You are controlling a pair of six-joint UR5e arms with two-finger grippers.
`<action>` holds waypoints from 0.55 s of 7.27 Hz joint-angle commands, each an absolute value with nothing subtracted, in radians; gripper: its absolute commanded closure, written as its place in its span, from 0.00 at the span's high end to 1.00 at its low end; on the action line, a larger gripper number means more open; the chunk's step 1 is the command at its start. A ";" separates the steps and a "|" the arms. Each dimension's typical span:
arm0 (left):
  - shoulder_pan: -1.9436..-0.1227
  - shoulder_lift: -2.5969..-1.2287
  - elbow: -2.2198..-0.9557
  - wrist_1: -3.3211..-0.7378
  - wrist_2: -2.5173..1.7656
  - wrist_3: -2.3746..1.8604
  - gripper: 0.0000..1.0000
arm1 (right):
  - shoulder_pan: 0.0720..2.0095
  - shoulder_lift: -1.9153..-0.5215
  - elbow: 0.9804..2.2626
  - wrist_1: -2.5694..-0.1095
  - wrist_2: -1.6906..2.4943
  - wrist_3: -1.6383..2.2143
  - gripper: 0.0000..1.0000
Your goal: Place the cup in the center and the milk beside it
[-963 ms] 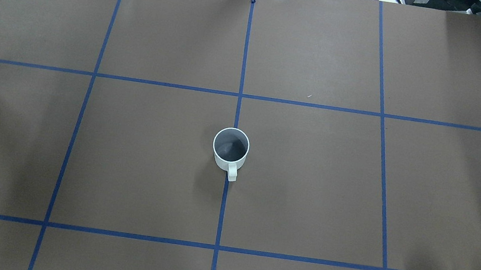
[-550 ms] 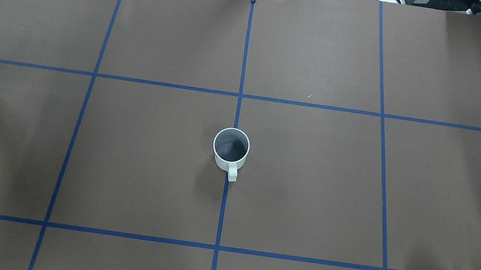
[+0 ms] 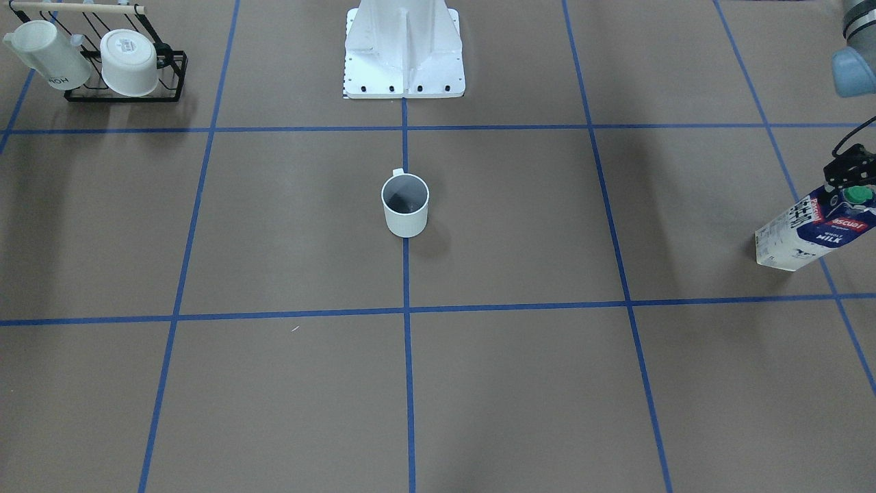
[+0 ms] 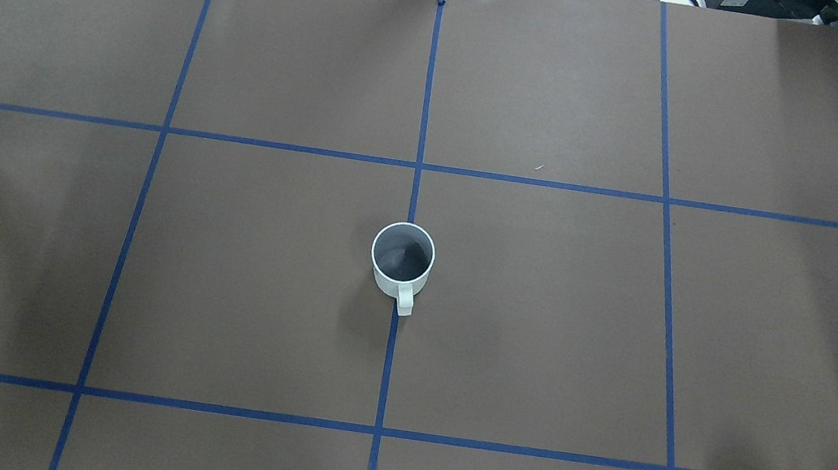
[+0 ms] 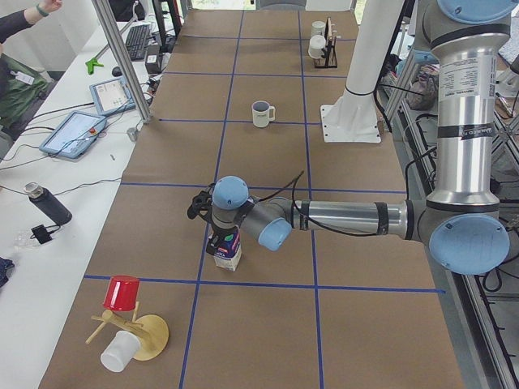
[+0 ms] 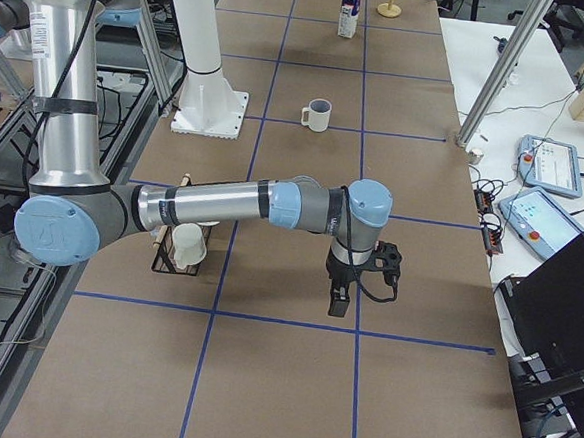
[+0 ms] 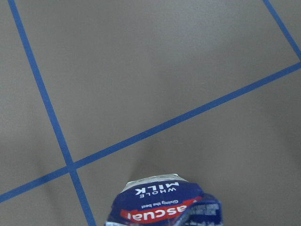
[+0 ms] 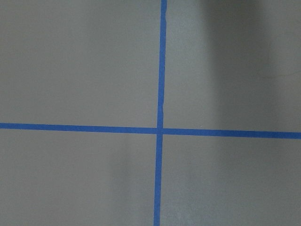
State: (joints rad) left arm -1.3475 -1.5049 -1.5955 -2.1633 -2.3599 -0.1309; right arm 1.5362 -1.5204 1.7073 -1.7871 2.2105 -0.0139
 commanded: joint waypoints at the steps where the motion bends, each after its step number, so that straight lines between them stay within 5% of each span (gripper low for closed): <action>1: -1.345 -1.508 -1.575 -2.164 -2.359 -0.129 0.96 | 1.536 -1.520 1.707 -1.787 2.210 -0.014 1.00; 3: -1.313 -1.511 -1.575 -2.166 -2.359 -0.133 0.84 | 1.534 -1.517 1.706 -1.787 2.210 -0.014 1.00; 4: -1.312 -1.512 -1.575 -2.166 -2.359 -0.133 0.63 | 1.534 -1.516 1.706 -1.787 2.210 -0.012 1.00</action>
State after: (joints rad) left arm -1.3199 -1.5103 -1.5760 -2.1657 -2.3593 -0.1325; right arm 1.5343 -1.5178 1.7064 -1.7871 2.2104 -0.0134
